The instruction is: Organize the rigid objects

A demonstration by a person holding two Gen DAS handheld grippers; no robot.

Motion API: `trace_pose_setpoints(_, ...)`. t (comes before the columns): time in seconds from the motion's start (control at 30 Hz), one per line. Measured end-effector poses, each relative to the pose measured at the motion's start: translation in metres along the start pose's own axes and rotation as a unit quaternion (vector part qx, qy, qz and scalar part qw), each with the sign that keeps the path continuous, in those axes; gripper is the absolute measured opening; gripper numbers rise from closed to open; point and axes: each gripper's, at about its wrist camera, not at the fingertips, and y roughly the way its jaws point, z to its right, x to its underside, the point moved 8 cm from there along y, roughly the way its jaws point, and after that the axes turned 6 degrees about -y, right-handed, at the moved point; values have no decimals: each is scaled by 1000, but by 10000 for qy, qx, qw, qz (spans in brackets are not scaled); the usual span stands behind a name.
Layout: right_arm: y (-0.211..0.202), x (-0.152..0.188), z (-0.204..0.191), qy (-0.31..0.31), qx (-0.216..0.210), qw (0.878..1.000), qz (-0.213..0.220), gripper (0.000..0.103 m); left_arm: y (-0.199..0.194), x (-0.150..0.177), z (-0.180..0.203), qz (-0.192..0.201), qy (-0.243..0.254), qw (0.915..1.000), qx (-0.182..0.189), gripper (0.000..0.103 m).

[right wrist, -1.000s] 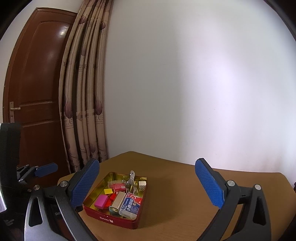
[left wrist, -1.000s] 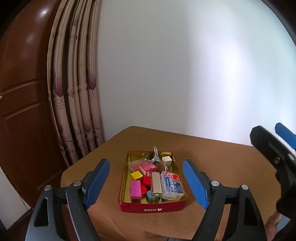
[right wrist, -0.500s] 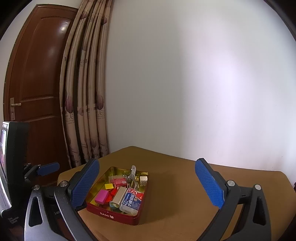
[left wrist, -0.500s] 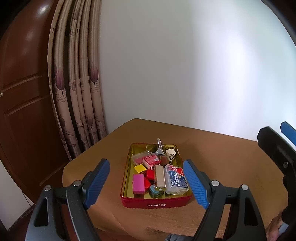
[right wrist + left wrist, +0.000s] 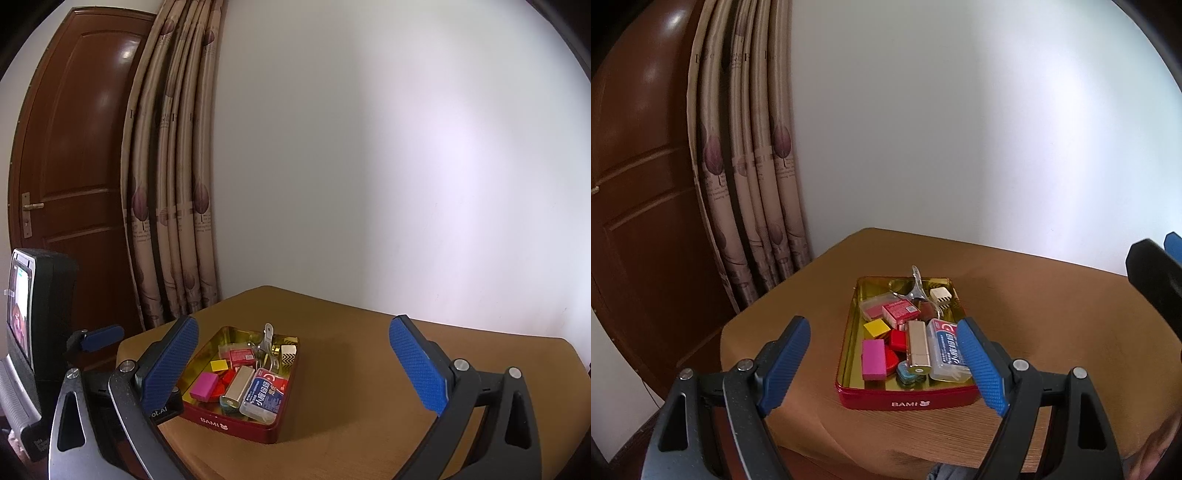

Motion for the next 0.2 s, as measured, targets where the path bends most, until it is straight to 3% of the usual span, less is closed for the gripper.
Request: trace_pose_setpoints(0.2,-1,1,1,-1,-6,10000,-10,103,0,0,3,-30,50,10000,56,84)
